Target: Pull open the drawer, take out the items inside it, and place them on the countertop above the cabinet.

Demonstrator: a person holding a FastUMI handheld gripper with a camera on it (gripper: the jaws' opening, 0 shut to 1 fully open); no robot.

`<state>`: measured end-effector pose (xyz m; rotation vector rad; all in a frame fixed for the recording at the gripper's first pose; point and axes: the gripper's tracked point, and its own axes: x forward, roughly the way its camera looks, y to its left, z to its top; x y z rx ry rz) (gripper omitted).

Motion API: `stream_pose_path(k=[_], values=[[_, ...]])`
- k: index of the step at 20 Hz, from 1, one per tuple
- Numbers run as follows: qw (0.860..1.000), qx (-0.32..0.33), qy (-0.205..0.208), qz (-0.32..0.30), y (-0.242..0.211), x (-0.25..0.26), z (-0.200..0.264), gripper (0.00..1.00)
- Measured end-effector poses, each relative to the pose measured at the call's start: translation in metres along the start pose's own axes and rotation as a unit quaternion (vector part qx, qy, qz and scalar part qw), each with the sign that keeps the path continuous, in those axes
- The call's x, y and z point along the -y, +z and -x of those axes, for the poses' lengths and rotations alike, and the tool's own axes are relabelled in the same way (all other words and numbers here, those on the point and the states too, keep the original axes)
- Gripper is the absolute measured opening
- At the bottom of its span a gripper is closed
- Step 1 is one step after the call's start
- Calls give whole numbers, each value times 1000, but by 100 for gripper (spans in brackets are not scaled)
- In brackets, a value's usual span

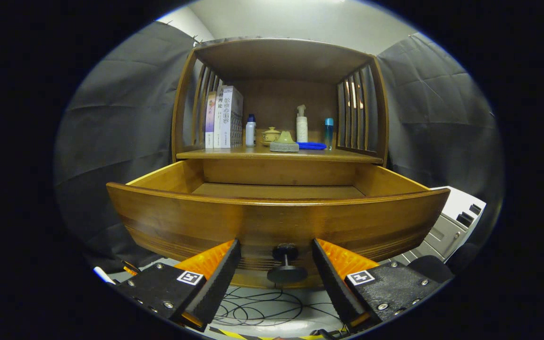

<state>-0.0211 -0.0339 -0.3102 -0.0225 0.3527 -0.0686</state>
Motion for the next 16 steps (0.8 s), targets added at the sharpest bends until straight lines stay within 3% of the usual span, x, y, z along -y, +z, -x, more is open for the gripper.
stream_pose_path(k=[16], values=[[1000,-3,12,4,14,1,-49,96]])
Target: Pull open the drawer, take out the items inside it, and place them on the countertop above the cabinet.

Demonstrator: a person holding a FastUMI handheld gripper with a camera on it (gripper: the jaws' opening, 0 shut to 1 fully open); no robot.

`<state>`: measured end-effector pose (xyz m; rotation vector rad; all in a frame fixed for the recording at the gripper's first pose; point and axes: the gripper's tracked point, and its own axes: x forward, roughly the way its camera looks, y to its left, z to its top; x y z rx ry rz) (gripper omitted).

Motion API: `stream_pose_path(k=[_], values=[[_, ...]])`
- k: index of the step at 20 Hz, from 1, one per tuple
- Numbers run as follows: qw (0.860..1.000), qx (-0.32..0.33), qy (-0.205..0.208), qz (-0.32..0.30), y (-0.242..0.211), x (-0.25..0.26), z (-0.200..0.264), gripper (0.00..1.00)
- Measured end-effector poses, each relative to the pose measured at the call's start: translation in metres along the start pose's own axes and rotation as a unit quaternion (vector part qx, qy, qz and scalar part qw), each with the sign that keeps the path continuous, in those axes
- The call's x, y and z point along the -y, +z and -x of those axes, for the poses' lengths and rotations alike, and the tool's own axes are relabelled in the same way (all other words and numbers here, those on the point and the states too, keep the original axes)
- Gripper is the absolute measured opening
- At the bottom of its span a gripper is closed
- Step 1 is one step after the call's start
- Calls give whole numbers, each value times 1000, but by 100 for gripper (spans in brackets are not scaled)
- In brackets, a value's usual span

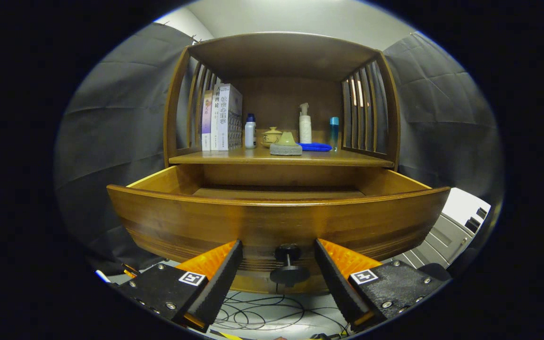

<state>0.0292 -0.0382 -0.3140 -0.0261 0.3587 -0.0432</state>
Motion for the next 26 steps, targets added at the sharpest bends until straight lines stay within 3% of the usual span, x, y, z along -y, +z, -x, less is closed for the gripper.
stream_pose_path(k=[16,22,26], values=[[1000,13,-6,27,21,3,-105,95],[1000,5,-5,14,21,7,-128,95],[999,2,-12,44,21,10,-140,95]])
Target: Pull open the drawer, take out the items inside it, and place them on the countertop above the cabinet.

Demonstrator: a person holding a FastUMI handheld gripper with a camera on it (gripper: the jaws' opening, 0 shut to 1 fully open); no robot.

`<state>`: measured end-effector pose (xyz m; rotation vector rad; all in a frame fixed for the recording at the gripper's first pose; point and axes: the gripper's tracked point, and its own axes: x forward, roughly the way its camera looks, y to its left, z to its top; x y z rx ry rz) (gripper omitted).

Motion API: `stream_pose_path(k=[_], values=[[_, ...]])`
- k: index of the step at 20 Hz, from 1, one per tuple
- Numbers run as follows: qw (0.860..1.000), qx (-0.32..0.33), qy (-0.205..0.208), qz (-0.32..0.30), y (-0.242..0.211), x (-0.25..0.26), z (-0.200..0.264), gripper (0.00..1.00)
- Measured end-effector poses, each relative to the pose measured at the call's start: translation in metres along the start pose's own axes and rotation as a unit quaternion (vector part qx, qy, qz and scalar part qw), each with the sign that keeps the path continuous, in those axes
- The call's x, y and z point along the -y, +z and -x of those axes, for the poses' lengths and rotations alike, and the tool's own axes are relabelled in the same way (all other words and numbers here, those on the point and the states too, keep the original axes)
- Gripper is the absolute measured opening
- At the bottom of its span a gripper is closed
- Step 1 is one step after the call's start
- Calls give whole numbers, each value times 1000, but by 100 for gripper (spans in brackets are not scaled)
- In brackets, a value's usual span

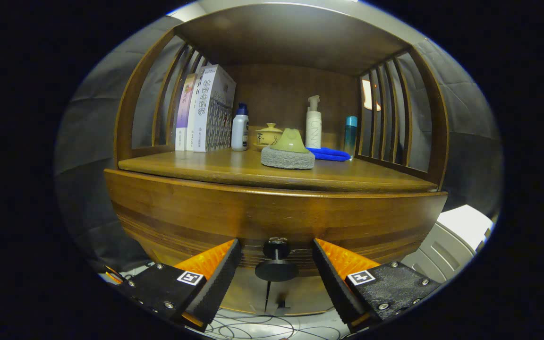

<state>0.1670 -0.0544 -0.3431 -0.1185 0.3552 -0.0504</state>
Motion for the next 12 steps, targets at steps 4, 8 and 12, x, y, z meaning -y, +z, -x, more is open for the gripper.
stream_pose_path(k=[4,8,12], values=[[1000,-5,-7,22,-4,1,-8,95],[1000,-8,-8,-2,-1,1,-11,95],[1000,-7,11,-18,0,-1,-9,95]])
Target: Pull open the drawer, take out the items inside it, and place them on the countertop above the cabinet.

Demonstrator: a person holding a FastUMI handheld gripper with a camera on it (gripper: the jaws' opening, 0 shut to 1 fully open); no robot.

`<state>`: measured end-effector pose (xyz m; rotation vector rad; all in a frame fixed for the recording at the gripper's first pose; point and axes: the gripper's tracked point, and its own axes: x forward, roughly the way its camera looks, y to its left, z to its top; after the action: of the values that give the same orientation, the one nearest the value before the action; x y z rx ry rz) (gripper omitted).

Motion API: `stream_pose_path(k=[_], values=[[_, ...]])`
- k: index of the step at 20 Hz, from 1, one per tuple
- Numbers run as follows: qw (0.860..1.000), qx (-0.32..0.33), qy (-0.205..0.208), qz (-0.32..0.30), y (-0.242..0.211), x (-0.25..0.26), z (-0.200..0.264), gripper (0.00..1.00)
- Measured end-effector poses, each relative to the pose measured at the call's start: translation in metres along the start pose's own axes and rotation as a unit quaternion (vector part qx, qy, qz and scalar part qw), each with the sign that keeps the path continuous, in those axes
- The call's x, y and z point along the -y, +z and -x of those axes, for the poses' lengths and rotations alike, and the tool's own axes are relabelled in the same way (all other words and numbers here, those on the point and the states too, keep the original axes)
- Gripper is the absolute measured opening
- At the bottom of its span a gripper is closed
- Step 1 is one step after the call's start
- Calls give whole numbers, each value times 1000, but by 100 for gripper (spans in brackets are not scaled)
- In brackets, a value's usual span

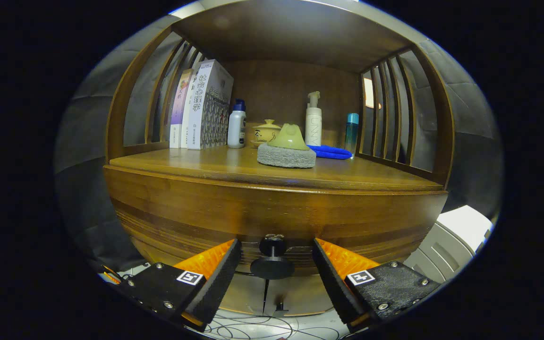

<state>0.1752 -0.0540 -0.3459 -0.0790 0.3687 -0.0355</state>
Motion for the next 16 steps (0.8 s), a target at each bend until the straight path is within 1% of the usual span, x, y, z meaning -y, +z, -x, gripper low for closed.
stream_pose_path(k=[2,3,5,6,7,11,14,16], values=[[1000,-5,19,7,-2,4,3,95],[1000,-7,19,14,-1,11,7,95],[999,2,37,16,10,13,16,95],[999,9,39,18,21,15,19,95],[999,16,36,25,33,19,21,95],[993,66,58,74,99,12,42,95],[983,107,76,125,156,0,73,95],[976,123,82,158,179,-5,92,95]])
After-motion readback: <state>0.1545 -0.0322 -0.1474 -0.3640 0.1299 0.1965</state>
